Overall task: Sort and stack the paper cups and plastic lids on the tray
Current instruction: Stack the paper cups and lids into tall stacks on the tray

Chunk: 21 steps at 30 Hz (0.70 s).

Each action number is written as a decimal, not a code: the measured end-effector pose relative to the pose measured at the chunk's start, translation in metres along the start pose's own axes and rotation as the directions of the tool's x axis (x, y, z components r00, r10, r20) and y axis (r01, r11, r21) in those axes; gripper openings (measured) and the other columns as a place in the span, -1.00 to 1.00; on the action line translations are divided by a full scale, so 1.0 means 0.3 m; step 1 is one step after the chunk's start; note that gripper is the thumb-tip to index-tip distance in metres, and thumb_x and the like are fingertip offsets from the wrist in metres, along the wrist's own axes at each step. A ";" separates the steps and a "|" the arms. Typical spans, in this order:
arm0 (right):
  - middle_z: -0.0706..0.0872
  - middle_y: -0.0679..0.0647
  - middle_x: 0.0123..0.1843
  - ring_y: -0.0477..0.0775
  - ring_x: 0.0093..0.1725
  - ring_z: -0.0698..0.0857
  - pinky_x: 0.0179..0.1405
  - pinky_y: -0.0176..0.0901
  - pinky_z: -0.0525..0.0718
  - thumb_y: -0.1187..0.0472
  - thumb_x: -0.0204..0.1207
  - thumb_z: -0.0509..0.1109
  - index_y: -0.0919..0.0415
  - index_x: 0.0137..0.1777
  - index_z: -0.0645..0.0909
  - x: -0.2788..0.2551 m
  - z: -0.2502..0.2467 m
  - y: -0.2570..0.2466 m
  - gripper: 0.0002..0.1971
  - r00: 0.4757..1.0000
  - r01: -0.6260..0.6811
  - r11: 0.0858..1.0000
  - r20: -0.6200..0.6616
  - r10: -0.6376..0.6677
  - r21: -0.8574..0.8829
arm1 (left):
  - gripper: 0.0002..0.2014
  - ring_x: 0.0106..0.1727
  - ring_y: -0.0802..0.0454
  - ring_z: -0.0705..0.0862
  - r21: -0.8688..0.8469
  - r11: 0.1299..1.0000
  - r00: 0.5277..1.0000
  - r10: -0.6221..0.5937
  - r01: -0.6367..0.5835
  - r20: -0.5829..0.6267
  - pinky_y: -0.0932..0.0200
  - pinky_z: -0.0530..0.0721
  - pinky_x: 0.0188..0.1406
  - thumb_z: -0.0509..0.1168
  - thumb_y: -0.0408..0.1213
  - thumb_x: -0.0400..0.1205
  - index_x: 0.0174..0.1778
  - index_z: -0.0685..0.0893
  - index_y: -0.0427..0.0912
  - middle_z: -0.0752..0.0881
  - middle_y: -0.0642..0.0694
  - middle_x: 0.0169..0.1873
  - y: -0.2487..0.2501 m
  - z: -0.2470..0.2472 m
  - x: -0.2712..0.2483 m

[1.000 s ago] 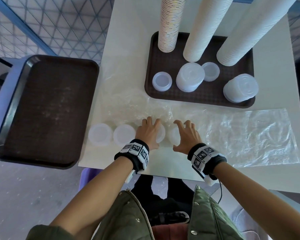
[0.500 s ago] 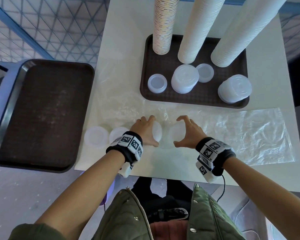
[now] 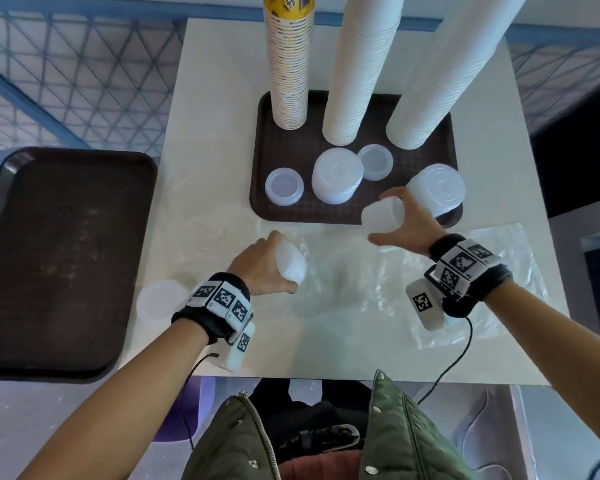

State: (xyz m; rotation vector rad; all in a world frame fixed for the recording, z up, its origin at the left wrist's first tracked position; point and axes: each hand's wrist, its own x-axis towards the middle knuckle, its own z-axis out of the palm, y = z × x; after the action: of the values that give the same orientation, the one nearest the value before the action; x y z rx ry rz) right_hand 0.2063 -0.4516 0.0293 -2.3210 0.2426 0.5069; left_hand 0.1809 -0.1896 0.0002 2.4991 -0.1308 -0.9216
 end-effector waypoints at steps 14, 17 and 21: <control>0.38 0.24 0.31 0.32 0.32 0.48 0.21 0.19 0.59 0.12 0.12 0.64 0.16 0.37 0.28 0.425 -0.164 -0.121 -0.17 0.997 0.044 0.868 -0.032 -0.069 -0.495 | -0.26 0.14 -0.03 0.51 -0.276 0.959 0.987 0.015 -0.060 -0.161 0.15 0.47 0.02 0.58 -0.17 0.25 0.28 0.33 0.01 0.49 -0.05 0.19 0.061 -0.010 0.019; 0.37 0.25 0.33 0.32 0.33 0.46 0.18 0.18 0.57 0.11 0.13 0.64 0.17 0.37 0.27 0.491 -0.127 -0.106 -0.16 0.999 0.020 0.844 -0.015 -0.033 -0.535 | -0.26 0.13 0.00 0.52 -0.299 0.951 0.984 0.023 -0.077 -0.179 0.17 0.48 0.01 0.58 -0.17 0.25 0.28 0.33 0.02 0.49 -0.03 0.18 0.062 -0.011 0.022; 0.35 0.27 0.35 0.33 0.33 0.45 0.10 0.14 0.55 0.13 0.15 0.64 0.21 0.39 0.27 0.554 -0.094 -0.073 -0.15 1.000 -0.025 0.822 -0.026 0.012 -0.568 | -0.26 0.14 0.03 0.52 -0.326 0.941 0.981 0.034 -0.095 -0.190 0.20 0.48 0.03 0.57 -0.09 0.19 0.22 0.33 0.11 0.49 0.04 0.17 0.058 -0.012 0.024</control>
State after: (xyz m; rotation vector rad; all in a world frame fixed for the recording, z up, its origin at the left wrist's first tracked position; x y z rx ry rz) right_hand 0.3718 -0.4601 -0.0093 -2.9129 0.1316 0.6299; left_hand 0.1899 -0.2055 0.0064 2.2329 0.0037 -0.6240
